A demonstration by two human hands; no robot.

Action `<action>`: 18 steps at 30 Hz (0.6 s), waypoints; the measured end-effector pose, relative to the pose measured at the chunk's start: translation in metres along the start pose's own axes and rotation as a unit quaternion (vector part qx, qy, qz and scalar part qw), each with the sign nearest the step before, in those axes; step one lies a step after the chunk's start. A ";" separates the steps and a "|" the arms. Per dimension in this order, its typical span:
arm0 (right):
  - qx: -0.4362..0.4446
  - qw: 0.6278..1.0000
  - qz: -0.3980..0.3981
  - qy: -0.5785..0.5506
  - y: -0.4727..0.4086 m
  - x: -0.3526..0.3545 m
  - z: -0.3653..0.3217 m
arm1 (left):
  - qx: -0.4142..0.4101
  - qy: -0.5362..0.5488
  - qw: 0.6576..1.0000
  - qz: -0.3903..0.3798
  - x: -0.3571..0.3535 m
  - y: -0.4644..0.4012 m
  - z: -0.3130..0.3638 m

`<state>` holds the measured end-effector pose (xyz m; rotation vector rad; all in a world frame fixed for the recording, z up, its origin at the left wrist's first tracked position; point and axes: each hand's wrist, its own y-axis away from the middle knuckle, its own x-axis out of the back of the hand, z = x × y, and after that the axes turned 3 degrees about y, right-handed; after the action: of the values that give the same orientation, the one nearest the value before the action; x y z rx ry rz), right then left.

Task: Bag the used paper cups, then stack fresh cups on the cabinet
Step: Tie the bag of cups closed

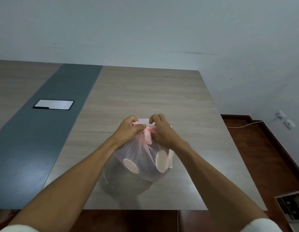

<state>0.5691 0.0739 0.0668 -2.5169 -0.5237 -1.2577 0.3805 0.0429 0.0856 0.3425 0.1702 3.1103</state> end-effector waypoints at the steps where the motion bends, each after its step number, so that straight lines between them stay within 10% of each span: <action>1: 0.016 0.999 0.024 0.036 0.002 -0.002 -0.001 | 0.019 0.033 0.999 -0.006 0.000 0.001 0.002; 9: 0.266 0.912 0.223 0.218 0.013 -0.007 0.008 | 0.058 0.066 0.996 0.011 0.011 -0.002 -0.004; 18: -0.026 0.999 -0.019 0.011 0.034 0.018 0.043 | 0.099 -0.109 0.977 0.155 0.049 -0.005 -0.034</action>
<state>0.6243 0.0645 0.0536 -2.5436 -0.5424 -1.3273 0.3254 0.0456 0.0628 0.7825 0.4668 3.3293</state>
